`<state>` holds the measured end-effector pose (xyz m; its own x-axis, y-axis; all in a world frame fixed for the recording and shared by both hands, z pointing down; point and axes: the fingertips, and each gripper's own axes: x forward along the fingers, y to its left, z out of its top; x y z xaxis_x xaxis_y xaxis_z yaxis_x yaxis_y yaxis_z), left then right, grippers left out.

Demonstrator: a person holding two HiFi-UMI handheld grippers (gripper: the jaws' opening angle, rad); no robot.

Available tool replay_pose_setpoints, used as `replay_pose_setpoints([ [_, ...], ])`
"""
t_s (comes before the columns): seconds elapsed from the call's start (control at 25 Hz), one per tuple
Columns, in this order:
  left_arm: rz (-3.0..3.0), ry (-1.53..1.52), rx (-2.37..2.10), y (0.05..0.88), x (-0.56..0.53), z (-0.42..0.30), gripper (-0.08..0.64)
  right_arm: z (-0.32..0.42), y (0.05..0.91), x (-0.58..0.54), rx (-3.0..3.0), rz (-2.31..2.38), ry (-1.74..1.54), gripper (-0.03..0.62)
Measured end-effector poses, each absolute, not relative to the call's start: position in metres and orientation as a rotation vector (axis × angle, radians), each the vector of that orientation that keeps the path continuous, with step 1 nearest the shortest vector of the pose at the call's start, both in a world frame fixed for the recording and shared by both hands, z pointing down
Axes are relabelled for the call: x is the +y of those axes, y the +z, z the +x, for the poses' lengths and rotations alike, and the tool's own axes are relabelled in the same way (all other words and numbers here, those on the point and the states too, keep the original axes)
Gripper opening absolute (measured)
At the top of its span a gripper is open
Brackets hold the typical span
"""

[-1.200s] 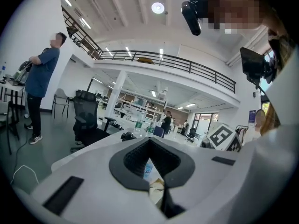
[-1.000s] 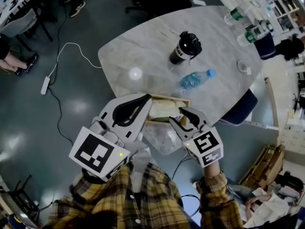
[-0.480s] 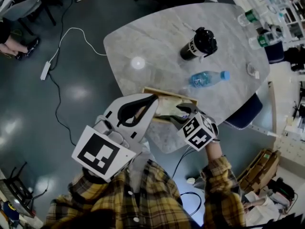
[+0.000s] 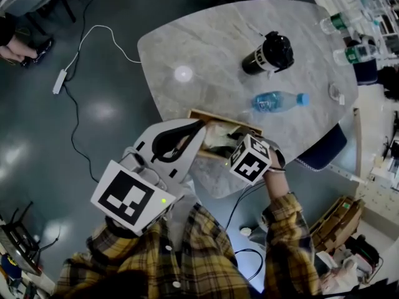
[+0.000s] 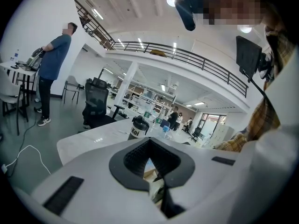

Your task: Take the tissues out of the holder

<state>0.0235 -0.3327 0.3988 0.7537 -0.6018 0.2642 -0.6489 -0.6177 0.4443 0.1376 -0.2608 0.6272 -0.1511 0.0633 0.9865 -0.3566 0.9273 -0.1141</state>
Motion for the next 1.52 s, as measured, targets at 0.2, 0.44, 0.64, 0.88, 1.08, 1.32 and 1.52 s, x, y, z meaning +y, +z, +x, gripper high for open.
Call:
replay_pose_setpoints([
  [0.2,2.417,0.124,-0.946,0.402,-0.331,0.024,0.018,0.137,0.638,-0.260,-1.633,0.169,0.366,0.153],
  [0.44,2.412,0.118,-0.966,0.402,-0.327,0.020,0.018,0.136,0.643,-0.259,-1.629,0.141,0.367,0.144],
  [0.64,2.425,0.108,-0.973,0.396,-0.323,0.021,0.018,0.135,0.641,-0.256,-1.665,0.163,0.348,0.066],
  [0.88,2.457,0.097,-0.983,0.380,-0.320,0.020,0.018,0.129,0.622,-0.253,-1.727,0.221,0.356,0.044],
  [1.08,2.501,0.088,-0.974,0.365,-0.314,0.025,0.017,0.128,0.606,-0.253,-1.755,0.275,0.313,0.043],
  [1.32,2.561,0.068,-0.961,0.343,-0.307,0.036,0.017,0.129,0.573,-0.253,-1.798,0.347,0.263,0.044],
  [1.52,2.642,0.060,-0.940,0.326,-0.302,0.041,0.018,0.130,0.541,-0.257,-1.847,0.483,0.230,0.044],
])
